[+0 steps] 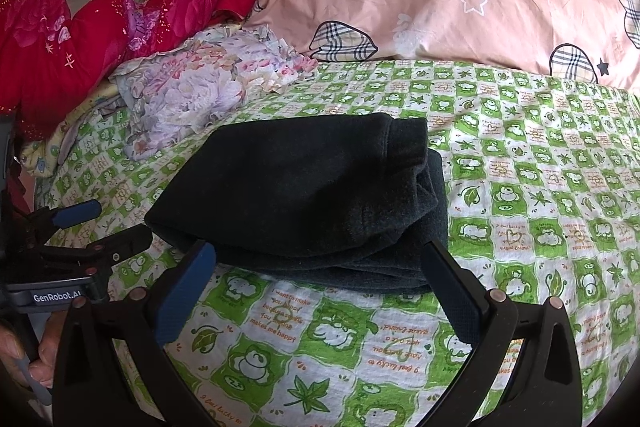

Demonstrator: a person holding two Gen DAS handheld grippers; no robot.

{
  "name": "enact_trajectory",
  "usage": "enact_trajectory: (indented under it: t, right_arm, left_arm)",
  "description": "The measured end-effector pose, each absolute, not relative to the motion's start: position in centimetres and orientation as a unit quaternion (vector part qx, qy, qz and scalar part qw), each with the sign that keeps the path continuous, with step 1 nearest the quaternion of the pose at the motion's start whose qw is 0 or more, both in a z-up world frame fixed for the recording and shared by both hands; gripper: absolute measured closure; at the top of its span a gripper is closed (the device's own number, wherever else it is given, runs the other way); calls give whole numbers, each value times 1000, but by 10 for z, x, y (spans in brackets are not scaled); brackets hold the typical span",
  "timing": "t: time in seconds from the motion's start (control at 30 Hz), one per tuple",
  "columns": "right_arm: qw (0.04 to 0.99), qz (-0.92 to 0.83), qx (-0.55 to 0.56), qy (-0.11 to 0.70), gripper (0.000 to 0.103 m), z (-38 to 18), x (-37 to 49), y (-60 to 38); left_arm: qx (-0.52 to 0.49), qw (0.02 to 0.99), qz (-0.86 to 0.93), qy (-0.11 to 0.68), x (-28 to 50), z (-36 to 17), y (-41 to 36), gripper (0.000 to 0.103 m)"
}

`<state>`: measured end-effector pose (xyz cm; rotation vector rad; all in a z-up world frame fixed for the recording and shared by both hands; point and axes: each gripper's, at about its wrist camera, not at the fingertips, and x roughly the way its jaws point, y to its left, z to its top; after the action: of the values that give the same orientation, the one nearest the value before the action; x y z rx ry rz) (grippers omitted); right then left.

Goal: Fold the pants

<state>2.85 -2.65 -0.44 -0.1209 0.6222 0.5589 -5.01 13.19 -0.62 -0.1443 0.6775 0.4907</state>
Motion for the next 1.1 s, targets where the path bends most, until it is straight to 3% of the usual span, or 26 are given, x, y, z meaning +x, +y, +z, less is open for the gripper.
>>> enact_trajectory:
  t: [1.1]
  right_arm:
    - [913, 273, -59, 297, 1, -4, 28, -28]
  left_arm:
    - [-69, 916, 235, 317, -54, 1, 128, 3]
